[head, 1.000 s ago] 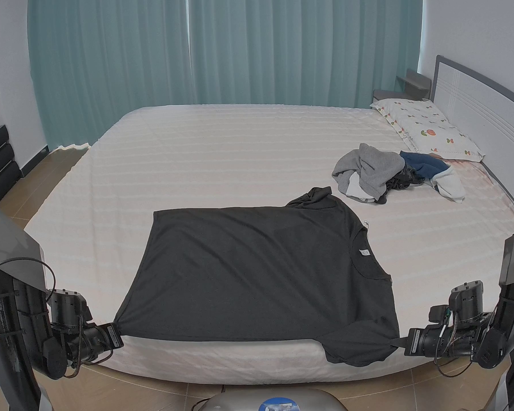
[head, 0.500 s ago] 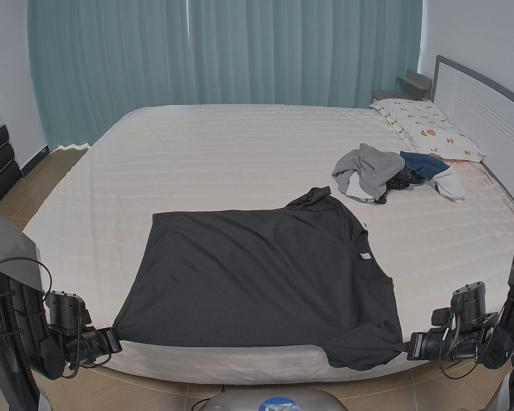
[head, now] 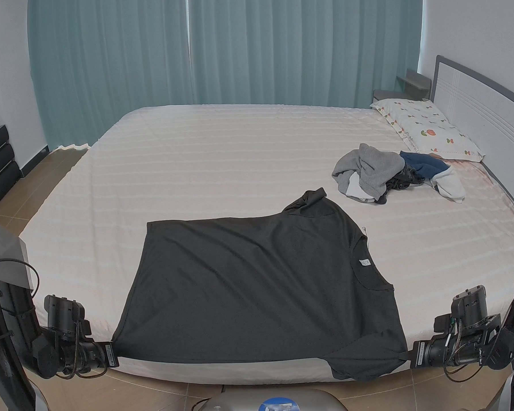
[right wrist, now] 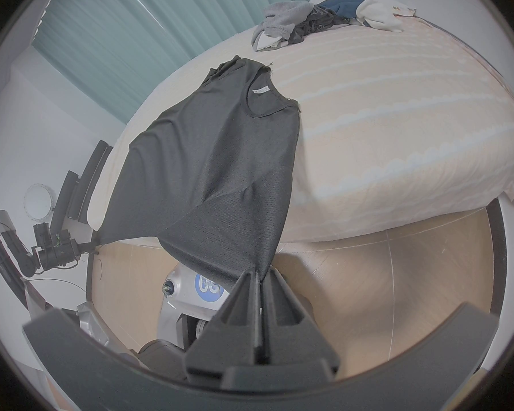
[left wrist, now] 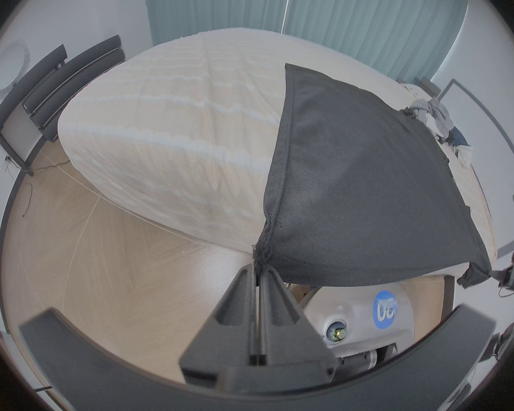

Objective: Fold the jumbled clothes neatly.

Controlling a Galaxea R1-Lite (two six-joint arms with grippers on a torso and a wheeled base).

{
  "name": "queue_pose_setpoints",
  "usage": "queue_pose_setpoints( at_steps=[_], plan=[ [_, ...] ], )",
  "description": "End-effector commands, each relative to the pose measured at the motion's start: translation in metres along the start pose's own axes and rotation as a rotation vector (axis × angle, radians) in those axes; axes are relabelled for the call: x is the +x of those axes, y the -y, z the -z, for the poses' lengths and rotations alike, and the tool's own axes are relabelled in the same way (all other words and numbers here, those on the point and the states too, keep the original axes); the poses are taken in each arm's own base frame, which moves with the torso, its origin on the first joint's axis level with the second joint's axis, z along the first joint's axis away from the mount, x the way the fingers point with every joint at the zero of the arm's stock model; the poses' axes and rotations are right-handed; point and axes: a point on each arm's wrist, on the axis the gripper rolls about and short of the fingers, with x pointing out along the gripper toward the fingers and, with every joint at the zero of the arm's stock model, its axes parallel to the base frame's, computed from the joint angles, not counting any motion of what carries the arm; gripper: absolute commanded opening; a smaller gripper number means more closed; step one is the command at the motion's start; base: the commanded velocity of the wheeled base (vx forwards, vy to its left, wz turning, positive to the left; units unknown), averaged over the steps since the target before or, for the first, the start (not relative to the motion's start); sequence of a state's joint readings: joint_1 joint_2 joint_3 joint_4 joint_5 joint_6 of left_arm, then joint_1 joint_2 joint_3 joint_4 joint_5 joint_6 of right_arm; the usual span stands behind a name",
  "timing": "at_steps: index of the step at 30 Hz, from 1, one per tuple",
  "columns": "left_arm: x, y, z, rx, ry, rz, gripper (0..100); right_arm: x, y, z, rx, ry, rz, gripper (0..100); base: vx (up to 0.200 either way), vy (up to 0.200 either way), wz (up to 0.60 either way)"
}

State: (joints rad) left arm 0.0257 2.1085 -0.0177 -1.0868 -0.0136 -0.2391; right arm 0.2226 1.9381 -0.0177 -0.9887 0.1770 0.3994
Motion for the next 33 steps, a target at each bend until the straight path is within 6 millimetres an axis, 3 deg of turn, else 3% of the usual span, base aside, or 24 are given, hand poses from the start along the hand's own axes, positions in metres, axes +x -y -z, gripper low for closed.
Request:
queue_pose_setpoints(
  at_steps=[1, 16, 21, 28, 33],
  plan=[
    [-0.007, -0.001, 0.005, 0.027, -0.024, -0.007, 0, -0.01, 0.0, 0.003, -0.001, 0.002, 0.0, 0, 0.0, 0.0, 0.0],
    [-0.016, -0.003, 0.011, 0.072, -0.097, -0.021, 0, -0.018, 0.0, 0.012, -0.011, -0.061, 0.021, 0, 0.0, 0.0, 0.0],
    [-0.012, -0.001, 0.0, 0.049, -0.019, -0.003, 0, -0.019, -0.004, -0.003, -0.009, 0.051, -0.021, 0, 0.0, 0.0, 0.0],
    [-0.002, 0.01, -0.046, -0.238, 0.227, 0.081, 0, -0.01, -0.012, -0.039, 0.009, 0.234, -0.021, 0, 0.0, 0.0, 0.0],
    [-0.005, 0.014, -0.058, -0.299, 0.307, 0.127, 0, -0.011, -0.019, -0.061, 0.064, 0.319, -0.055, 0, 0.0, 0.0, 0.0]
  ],
)
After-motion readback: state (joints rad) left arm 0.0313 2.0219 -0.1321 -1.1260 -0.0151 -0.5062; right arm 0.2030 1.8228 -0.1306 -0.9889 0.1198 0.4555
